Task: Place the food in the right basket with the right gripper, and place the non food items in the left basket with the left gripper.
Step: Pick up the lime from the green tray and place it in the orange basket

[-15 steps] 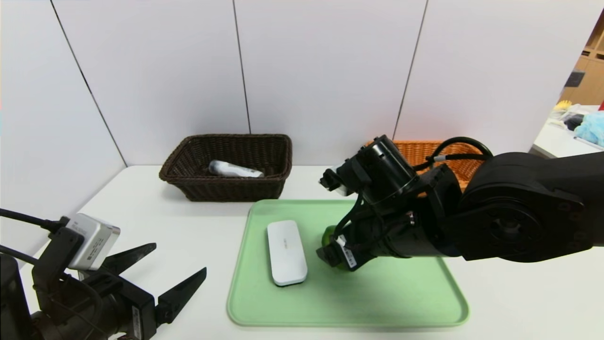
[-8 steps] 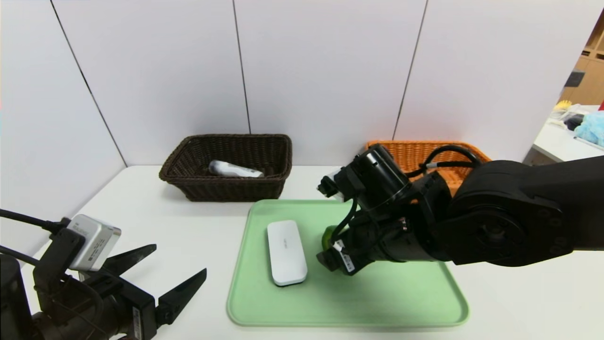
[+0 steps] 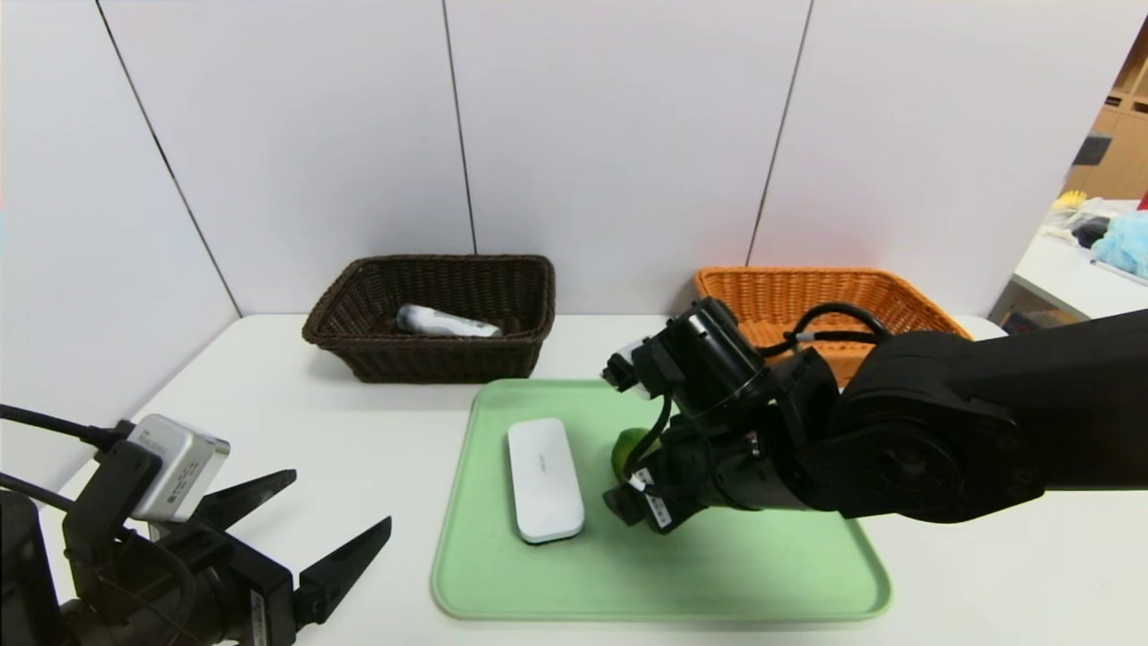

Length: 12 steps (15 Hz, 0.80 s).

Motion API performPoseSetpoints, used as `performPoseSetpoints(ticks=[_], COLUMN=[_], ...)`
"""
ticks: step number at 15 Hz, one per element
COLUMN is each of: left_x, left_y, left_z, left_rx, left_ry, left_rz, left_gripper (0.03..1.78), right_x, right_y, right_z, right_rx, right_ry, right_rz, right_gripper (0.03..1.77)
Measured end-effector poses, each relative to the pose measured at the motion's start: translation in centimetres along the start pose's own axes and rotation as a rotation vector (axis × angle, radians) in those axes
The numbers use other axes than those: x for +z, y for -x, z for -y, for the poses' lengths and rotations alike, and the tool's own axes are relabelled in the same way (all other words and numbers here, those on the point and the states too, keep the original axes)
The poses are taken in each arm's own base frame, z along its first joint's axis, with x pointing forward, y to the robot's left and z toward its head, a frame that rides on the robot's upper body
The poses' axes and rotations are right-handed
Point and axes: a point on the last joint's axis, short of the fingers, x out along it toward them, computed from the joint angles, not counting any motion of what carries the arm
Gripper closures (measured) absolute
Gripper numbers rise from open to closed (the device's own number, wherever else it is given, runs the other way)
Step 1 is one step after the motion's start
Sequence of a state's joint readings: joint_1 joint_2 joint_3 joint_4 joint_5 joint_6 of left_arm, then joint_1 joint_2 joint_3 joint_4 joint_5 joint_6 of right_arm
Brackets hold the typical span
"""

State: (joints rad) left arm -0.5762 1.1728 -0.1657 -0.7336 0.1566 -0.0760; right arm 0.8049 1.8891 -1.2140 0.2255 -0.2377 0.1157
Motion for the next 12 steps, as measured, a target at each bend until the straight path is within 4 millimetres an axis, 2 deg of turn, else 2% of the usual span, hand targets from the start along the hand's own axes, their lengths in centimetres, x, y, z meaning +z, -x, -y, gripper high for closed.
performPoseSetpoints(ticks=[6, 7, 10, 12], left_x=[-0.2, -0.2, -0.11, -0.11], left_y=[0.21, 0.23, 0.24, 0.2], left_z=[-0.04, -0.05, -0.04, -0.03], left_rx=[0.0, 0.0, 0.0, -0.001], left_ry=[0.0, 0.0, 0.002, 0.002], left_rz=[-0.001, -0.001, 0.004, 0.003], left_gripper=[0.12, 0.12, 0.12, 0.12], right_x=[-0.15, -0.13, 0.12, 0.1], right_y=[-0.64, -0.72, -0.95, -1.02], right_z=[0.01, -0.01, -0.09, -0.11], right_rx=[-0.02, -0.023, -0.02, -0.02], right_ry=[0.007, 0.007, 0.001, 0.001], right_rz=[-0.008, -0.006, 0.019, 0.018], right_gripper=[0.1, 0.16, 0.65, 0.77])
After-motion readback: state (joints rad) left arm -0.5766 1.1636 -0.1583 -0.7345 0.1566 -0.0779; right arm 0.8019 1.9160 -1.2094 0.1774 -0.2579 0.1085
